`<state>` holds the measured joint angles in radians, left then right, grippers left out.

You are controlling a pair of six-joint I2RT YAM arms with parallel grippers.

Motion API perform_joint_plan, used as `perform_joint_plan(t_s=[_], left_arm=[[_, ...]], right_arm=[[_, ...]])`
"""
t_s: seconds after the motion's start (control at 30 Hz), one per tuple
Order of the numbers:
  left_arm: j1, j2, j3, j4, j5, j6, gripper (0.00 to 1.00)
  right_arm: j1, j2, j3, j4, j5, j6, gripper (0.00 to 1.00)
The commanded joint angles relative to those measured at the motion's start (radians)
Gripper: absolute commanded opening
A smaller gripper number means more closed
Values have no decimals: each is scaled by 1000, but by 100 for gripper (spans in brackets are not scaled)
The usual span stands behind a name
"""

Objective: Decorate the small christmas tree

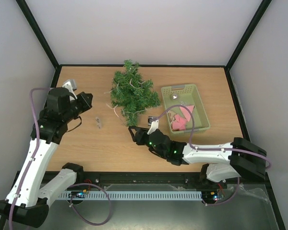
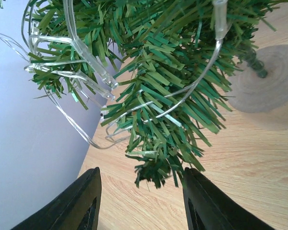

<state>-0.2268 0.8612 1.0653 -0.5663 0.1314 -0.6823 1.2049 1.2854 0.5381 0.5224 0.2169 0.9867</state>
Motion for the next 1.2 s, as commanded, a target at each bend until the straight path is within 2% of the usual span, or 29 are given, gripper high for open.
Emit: perform_joint_plan(t_s=[0.0, 0.07, 0.13, 0.23, 0.3, 0.57, 0.77, 0.93, 1.17], left_arm=[[33, -1, -5, 10, 56, 29, 2], [46, 2, -4, 7, 65, 37, 2], [57, 4, -5, 2, 71, 42, 2], [72, 4, -9, 6, 81, 44, 2], [79, -2, -18, 21, 97, 41, 2], [83, -7, -67, 92, 194, 66, 2], [82, -34, -100, 124, 235, 98, 2], [82, -33, -122, 114, 217, 156, 2], [81, -77, -218, 204, 274, 239, 2]], right_arm=[[12, 50, 40, 121, 41, 66, 45], [13, 68, 50, 109, 42, 67, 43], [13, 75, 62, 75, 57, 62, 36], [12, 68, 55, 53, 122, 15, 13], [10, 43, 41, 6, 203, -2, 2], [-17, -64, 11, -87, 216, -163, 2], [-71, -114, -29, -132, 177, -194, 2], [-111, -167, -59, -144, 176, -233, 2], [-141, -185, -53, -157, 172, -293, 2]])
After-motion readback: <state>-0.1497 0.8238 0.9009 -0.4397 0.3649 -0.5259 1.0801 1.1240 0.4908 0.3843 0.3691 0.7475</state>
